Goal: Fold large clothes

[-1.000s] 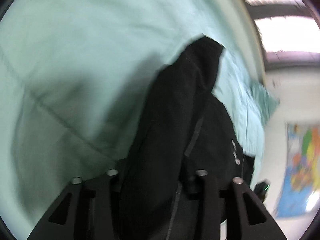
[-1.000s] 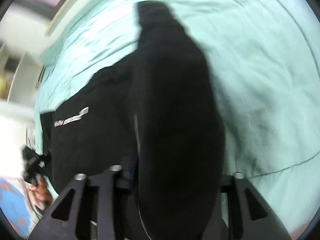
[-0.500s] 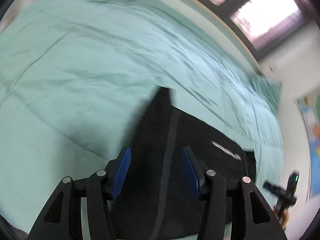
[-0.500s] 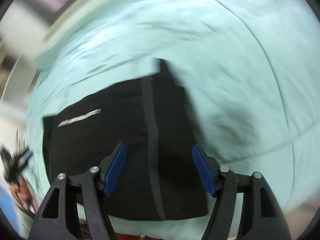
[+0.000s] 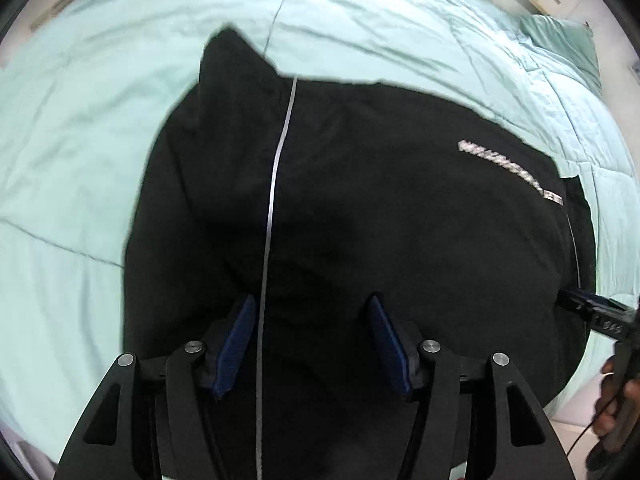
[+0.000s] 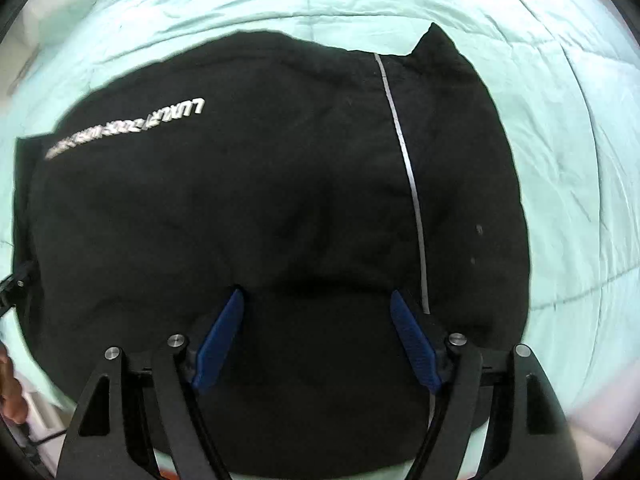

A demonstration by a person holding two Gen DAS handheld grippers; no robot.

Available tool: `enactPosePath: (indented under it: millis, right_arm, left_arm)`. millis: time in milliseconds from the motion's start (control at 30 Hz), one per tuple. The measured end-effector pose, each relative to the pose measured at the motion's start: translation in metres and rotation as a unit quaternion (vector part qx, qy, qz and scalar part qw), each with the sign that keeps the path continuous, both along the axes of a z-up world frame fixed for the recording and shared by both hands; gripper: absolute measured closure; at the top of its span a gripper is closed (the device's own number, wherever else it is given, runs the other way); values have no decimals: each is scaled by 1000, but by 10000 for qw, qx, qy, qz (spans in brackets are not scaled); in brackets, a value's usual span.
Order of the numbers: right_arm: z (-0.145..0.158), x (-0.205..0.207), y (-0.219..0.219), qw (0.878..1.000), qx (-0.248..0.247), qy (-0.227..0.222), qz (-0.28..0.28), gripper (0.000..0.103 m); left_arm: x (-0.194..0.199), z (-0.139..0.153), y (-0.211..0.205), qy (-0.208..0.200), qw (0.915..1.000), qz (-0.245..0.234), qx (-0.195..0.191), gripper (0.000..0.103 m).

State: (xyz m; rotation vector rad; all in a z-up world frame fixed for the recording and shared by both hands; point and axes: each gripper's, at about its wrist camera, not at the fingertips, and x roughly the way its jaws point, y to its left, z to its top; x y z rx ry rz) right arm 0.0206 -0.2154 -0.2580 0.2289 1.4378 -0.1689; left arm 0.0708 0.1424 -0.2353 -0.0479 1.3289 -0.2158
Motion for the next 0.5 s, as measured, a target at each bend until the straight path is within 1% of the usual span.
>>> enactPosePath:
  millis: [33, 67, 100, 133, 233, 333, 400, 467, 500]
  right_arm:
    - [10, -2, -2, 9999, 81, -56, -41, 25]
    - [26, -4, -3, 9997, 107, -198, -59, 25]
    - [39, -8, -6, 9995, 53, -318, -41, 25]
    - [58, -10, -5, 9986, -101, -522, 0, 25]
    - [105, -10, 4, 9935, -434, -1029, 198, 25]
    - [142, -7, 23, 9888, -515, -1362, 317, 25]
    - [158, -3, 29, 9867, -505, -1509, 317, 25]
    - [179, -11, 31, 9845, -469, -1662, 295, 25]
    - [191, -14, 32, 9831, -458, -1745, 295, 25]
  left_arm:
    - [-2, 12, -1, -134, 9999, -58, 76, 42]
    - [-4, 26, -4, -300, 9994, -130, 115, 42]
    - [-6, 38, -7, -447, 9988, -176, 102, 42]
    - [-8, 54, -10, -623, 9978, -206, 53, 41]
    - [-12, 93, -21, -983, 9949, -200, -94, 41]
    - [-18, 130, -24, -1325, 9910, -188, -52, 41]
    - [-24, 154, -28, -1584, 9871, -235, -36, 41]
    - [-27, 184, -34, -1901, 9814, -257, -17, 41]
    - [-29, 193, -44, -1991, 9796, -262, -5, 41]
